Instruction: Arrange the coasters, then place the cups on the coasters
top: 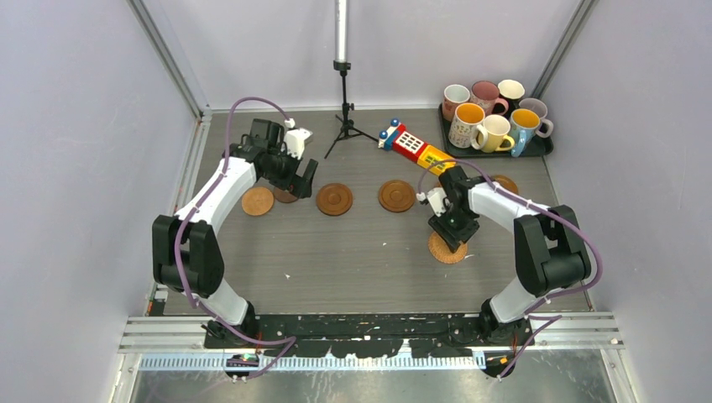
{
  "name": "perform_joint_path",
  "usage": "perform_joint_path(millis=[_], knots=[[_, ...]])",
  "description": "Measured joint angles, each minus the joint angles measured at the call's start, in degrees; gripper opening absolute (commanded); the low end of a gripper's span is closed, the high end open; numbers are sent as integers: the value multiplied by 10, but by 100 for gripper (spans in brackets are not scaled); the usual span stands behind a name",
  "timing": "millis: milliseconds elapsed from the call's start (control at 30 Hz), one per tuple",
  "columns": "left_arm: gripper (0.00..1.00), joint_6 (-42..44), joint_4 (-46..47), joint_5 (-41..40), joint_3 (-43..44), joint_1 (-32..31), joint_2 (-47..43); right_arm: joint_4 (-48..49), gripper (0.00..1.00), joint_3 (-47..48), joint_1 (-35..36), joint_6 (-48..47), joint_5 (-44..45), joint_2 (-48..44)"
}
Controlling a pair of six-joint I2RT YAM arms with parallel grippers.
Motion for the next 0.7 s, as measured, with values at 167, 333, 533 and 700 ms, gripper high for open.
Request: perform_joint_path(millis=[167, 333, 533, 700], knots=[[100, -1, 1, 5, 0, 0, 0, -7, 50, -5, -38, -12, 10, 0], [100, -2, 3, 14, 0, 0, 0, -12, 49, -12, -88, -40, 20, -5], [100, 0, 5, 20, 0, -2, 0, -23, 48, -26, -133, -73, 30, -16], [100, 0, 8, 20, -4, -3, 0, -21, 47, -26, -171, -79, 38, -14]])
